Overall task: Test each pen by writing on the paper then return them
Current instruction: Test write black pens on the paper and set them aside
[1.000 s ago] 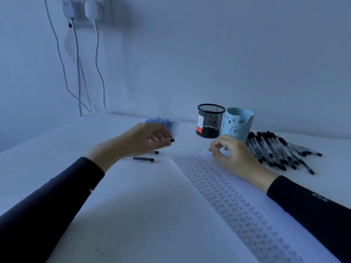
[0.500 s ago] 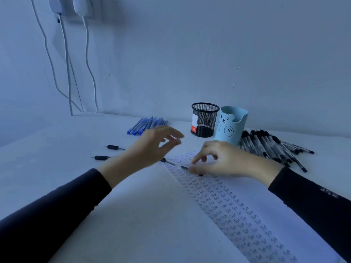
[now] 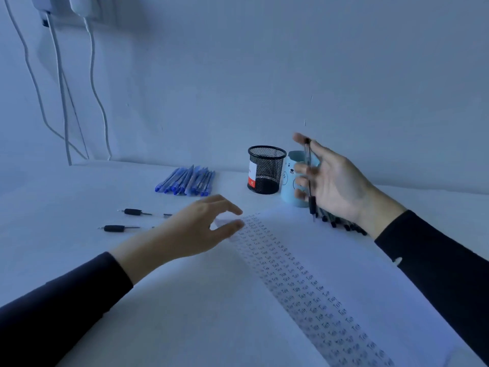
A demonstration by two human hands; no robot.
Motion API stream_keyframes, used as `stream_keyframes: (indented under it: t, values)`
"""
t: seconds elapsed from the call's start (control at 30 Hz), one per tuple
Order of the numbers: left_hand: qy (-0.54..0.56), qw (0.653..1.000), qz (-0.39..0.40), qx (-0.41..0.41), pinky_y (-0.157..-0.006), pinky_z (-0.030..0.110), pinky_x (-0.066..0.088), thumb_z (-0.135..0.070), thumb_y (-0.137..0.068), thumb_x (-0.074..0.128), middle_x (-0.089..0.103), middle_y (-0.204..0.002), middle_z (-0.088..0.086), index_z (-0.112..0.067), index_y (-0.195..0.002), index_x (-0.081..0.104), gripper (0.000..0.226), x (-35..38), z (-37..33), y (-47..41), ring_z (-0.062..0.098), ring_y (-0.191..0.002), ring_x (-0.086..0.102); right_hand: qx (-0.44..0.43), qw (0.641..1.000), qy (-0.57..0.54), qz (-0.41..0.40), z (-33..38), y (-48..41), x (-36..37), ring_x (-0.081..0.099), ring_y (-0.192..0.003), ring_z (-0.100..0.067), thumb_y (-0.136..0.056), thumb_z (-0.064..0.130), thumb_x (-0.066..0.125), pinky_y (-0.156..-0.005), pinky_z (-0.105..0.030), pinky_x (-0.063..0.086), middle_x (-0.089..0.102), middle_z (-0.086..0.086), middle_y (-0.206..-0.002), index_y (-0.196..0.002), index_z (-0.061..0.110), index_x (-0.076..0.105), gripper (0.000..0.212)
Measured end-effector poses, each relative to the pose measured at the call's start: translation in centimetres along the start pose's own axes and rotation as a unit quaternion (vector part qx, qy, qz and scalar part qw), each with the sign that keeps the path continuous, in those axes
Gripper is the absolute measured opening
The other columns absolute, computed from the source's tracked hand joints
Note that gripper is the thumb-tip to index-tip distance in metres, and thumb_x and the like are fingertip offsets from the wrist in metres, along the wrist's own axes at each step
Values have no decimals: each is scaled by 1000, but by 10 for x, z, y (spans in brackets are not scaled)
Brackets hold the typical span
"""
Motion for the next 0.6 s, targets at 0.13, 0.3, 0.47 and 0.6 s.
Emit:
stream_keyframes:
  t: [0.13, 0.3, 0.47, 0.6]
  values:
    - [-48, 995, 84, 11, -102, 21, 37, -80, -76, 37, 45, -140, -22, -40, -135, 49, 72, 17, -7, 5, 0, -124, 45, 71, 997, -32, -7, -15, 2, 9, 12, -38, -9, -88, 65, 39, -47, -21, 6, 18, 6, -44, -96, 18, 73, 58]
    - [-43, 989, 139, -28, -116, 19, 13, -81, -74, 41, 27, -154, -23, -39, -145, 37, 83, 25, -1, 10, -3, -141, 22, 63, 994, -54, -73, -14, 2, 3, 11, -32, -7, -85, 53, 42, -41, -15, 8, 20, 7, -44, -76, 13, 70, 50]
    - [-62, 981, 179, -46, -119, 27, 2, -84, -75, 30, 14, -158, -23, -42, -150, 23, 86, 33, 4, 13, 2, -147, 7, 5, 998, -2, -63, -5, -10, 2, 30, -35, -6, -98, 26, 47, -35, -16, 23, 40, 6, -51, -112, 16, 62, 22]
    - [-79, 974, 207, -48, -114, 25, -10, -82, -79, 25, 1, -159, -24, -46, -151, 11, 82, 37, 6, 15, -2, -146, -4, 85, 991, 106, 0, -28, -18, 6, 53, -50, -22, -102, 40, 25, -46, -25, 40, 61, -12, -61, -120, 10, 60, 50]
Point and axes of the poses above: each hand's wrist, its own y-axis away from the middle knuckle, its own x-axis out of the palm, z = x × y, the point moved 9 cm from there along -y, towards the middle knuckle
